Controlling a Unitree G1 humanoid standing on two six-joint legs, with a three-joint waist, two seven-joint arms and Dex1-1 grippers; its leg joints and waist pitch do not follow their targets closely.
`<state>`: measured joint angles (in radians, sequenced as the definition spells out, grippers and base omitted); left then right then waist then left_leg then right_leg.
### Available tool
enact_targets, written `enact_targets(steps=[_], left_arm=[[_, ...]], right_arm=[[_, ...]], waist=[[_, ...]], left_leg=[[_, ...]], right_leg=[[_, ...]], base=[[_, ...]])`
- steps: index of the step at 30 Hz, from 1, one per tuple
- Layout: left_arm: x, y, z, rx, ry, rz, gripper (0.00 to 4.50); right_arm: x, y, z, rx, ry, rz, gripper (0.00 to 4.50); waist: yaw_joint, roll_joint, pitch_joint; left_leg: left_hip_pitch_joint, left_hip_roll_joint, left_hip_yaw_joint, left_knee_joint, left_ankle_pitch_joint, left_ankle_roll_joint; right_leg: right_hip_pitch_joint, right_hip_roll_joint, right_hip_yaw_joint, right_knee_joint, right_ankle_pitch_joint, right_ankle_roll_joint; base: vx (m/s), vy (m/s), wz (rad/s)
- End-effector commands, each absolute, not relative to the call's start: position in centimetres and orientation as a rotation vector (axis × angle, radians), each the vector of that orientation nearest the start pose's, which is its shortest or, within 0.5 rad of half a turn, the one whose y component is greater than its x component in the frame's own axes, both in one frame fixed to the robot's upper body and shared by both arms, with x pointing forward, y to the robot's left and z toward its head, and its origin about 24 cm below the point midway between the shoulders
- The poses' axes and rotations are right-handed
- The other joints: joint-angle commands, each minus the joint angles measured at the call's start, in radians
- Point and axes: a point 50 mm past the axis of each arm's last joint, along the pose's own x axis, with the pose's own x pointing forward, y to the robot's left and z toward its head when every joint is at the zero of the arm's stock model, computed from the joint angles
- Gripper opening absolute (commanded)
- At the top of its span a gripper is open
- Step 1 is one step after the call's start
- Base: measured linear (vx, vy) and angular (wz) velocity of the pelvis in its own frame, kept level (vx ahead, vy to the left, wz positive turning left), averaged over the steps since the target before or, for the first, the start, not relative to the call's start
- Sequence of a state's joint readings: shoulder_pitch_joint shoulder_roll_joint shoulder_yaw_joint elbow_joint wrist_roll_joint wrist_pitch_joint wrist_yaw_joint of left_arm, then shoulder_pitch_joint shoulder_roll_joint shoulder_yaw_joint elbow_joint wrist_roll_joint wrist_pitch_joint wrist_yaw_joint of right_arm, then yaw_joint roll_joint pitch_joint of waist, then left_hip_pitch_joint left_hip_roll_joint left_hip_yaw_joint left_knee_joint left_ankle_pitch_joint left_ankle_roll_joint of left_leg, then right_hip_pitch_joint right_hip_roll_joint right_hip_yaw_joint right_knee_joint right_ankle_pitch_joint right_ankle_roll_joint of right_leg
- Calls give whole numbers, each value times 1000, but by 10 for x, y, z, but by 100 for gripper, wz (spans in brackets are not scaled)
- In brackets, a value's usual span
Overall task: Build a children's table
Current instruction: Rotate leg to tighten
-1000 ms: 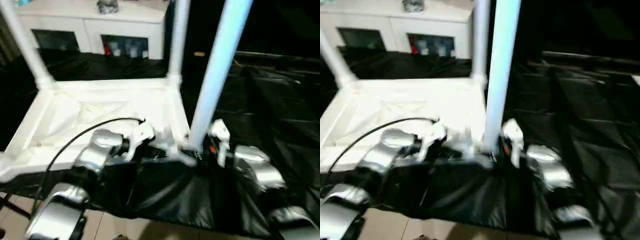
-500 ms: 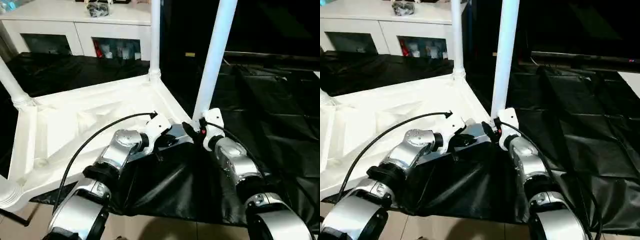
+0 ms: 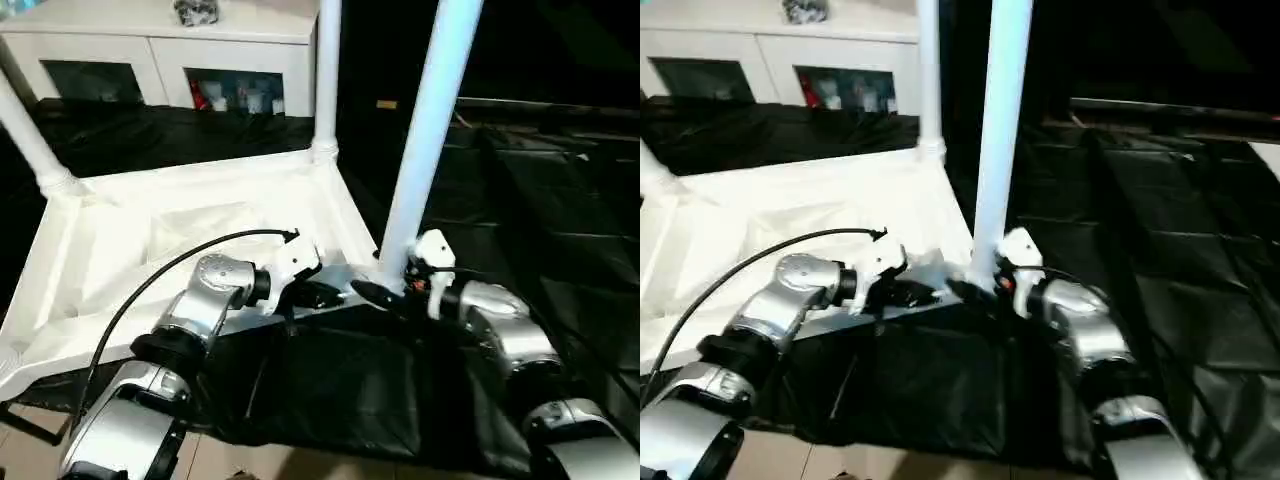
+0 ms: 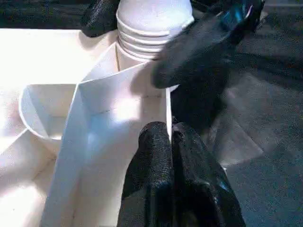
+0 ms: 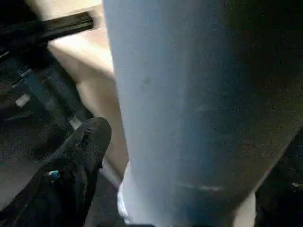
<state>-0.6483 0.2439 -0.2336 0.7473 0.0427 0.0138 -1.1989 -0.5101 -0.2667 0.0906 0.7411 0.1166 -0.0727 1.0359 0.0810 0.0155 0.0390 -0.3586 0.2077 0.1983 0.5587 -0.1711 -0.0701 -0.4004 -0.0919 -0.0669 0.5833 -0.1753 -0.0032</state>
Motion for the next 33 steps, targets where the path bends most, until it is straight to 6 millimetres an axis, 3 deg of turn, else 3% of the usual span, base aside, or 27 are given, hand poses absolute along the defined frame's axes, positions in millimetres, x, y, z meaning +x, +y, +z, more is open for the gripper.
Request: enact_targets(steps=[1, 4, 5, 9, 16, 19, 24, 27, 28, 29, 32, 33], left_arm=[[317, 101, 46, 303, 378, -1443, 0], [315, 108, 47, 292, 396, -1480, 0], [315, 109, 48, 292, 402, -1491, 0], [312, 115, 49, 283, 424, -1531, 0], [313, 115, 48, 298, 419, -1515, 0], [323, 107, 47, 328, 386, -1377, 0], [334, 94, 48, 315, 352, -1223, 0], [343, 67, 51, 300, 331, -1089, 0], [344, 64, 52, 299, 330, -1079, 0], [344, 59, 52, 298, 324, -1065, 0], [343, 46, 52, 301, 301, -1056, 0], [341, 43, 51, 298, 295, -1068, 0]], right_arm=[[297, -132, 14, -76, 352, 1242, 372], [293, -138, 16, -71, 373, 1297, 360], [291, -140, 17, -73, 381, 1311, 332], [288, -144, 18, -84, 401, 1352, 308], [284, -140, 18, -83, 407, 1367, 281], [292, -133, 14, -95, 346, 1235, 279], [307, -129, 4, -118, 382, 975, 278], [322, -113, -5, -61, 421, 669, 277], [323, -112, -5, -61, 423, 649, 277], [324, -107, -7, -67, 431, 618, 277], [325, -91, -7, -84, 419, 619, 277], [325, -87, -6, -84, 406, 631, 312]], waist=[[3, -14, -62], [8, -15, -61], [10, -14, -59], [11, -12, -53], [10, -14, -53], [8, -15, -52], [-3, -16, -45], [-14, -14, -44], [-17, -12, -43], [-21, -16, -44], [-26, -14, -46], [-24, -14, -46]], left_leg=[[0, 28, -5, -46, -153, 116], [3, 27, -3, -45, -151, 129], [4, 27, -3, -46, -165, 125], [10, 30, -4, -53, -231, 80], [9, 30, -6, -54, -241, 60], [10, 30, -7, -56, -246, 50], [15, 23, -13, -62, -305, 14], [16, 21, -20, -66, -336, -13], [19, 19, -20, -66, -343, -14], [16, 17, -20, -66, -352, -8], [15, 18, -18, -64, -347, 9], [17, 17, -16, -63, -348, 17]], right_leg=[[49, -47, 35, -44, -74, -270], [50, -47, 35, -44, -64, -279], [48, -48, 35, -47, -90, -275], [43, -50, 37, -60, -217, -247], [42, -51, 39, -61, -237, -233], [41, -52, 39, -63, -247, -230], [33, -54, 39, -83, -424, -168], [32, -55, 35, -88, -485, -141], [30, -53, 34, -91, -495, -138], [32, -53, 32, -95, -499, -129], [29, -51, 33, -97, -453, -141], [28, -51, 34, -98, -445, -144]], base=[[0, 0, 0], [0, 0, 0], [0, 0, 0], [0, 0, 0], [0, 0, 0], [0, 0, 0], [0, 0, 0], [0, 0, 0], [0, 0, 0], [0, 0, 0], [0, 0, 0], [0, 0, 0]])
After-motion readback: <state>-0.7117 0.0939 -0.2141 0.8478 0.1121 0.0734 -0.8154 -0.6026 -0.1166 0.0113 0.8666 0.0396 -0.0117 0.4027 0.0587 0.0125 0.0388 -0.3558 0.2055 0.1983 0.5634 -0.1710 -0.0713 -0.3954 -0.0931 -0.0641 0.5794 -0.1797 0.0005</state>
